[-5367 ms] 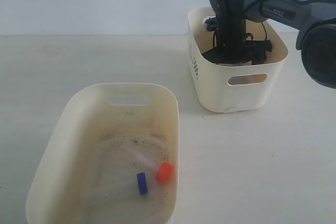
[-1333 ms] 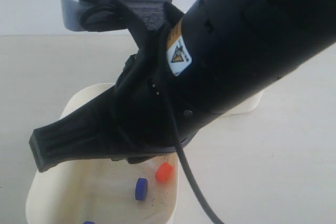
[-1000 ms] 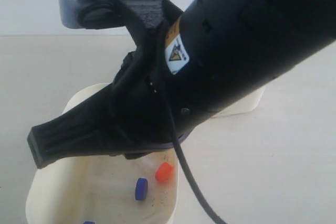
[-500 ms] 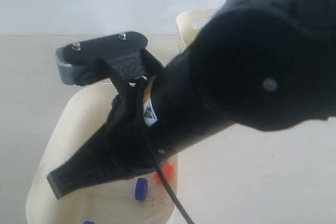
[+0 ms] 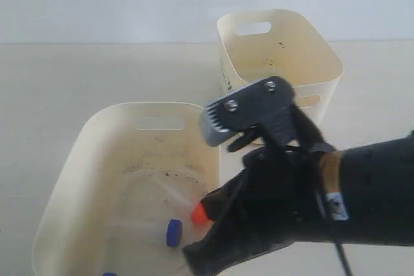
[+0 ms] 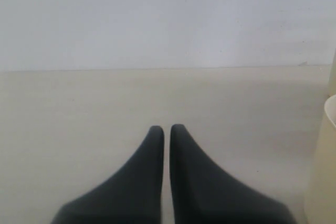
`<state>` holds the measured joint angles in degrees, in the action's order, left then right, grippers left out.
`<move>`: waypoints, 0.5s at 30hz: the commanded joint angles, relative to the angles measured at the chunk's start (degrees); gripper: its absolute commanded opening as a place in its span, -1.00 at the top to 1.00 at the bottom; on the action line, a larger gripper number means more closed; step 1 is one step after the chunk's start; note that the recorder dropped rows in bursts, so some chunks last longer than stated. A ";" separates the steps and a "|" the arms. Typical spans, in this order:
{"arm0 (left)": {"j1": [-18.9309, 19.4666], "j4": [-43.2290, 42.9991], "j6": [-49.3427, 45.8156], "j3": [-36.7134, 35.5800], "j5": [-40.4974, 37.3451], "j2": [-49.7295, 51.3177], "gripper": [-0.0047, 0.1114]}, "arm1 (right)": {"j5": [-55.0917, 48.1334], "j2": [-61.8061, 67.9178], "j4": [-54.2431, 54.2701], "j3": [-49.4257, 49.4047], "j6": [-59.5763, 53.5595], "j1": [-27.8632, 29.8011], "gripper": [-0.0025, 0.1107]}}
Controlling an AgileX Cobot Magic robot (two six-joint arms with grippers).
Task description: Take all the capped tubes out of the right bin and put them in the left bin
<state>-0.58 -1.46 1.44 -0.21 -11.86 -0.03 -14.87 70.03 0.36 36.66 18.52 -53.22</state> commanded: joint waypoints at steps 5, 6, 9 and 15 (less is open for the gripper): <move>0.02 0.36 0.54 0.21 0.26 0.03 0.84 | 5.54 -14.33 8.22 -14.23 4.11 21.53 0.96; 0.02 0.36 0.54 0.21 0.26 0.03 0.84 | 5.72 -16.07 8.79 -15.66 4.63 24.18 0.96; 0.02 0.36 0.54 0.21 0.26 0.03 0.84 | 5.50 -26.12 9.66 -22.01 6.59 35.54 0.96; 0.02 0.36 0.54 0.21 0.26 0.03 0.84 | 3.91 -52.99 9.66 -34.53 2.74 50.06 0.96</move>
<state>-0.58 -1.46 1.44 -0.21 -11.86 -0.03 -10.43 23.67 10.11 4.95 23.14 -6.13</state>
